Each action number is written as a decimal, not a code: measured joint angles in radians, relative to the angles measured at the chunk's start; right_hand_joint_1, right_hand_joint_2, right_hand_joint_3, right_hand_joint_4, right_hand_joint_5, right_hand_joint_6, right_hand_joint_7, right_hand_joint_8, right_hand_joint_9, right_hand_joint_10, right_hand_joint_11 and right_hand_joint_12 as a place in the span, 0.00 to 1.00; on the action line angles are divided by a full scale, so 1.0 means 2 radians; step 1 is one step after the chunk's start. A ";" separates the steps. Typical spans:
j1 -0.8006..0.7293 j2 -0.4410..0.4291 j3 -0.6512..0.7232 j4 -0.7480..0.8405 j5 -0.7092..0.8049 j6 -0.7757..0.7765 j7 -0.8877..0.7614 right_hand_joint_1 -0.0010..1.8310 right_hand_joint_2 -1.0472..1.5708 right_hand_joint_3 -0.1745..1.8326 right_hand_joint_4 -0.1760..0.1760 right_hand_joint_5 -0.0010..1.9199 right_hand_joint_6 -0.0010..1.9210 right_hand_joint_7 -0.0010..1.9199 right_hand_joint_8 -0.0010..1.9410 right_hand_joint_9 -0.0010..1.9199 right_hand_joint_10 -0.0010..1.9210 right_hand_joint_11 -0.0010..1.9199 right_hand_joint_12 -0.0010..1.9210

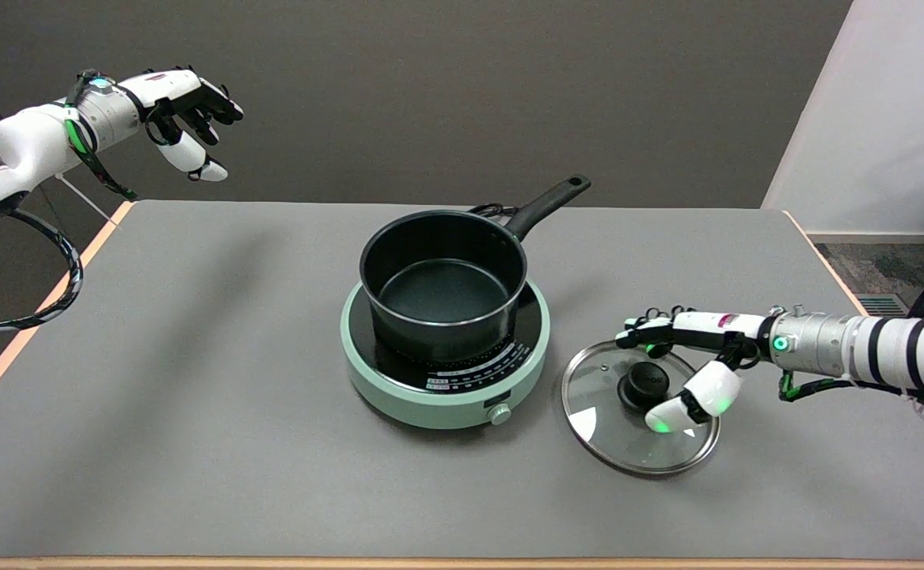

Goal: Place the pot lid onto the table.

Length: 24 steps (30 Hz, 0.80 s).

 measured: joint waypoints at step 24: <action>-0.018 -0.008 0.134 0.004 0.030 0.087 -0.075 0.42 0.52 0.48 0.42 0.01 0.05 0.00 0.00 0.00 0.00 0.04 0.27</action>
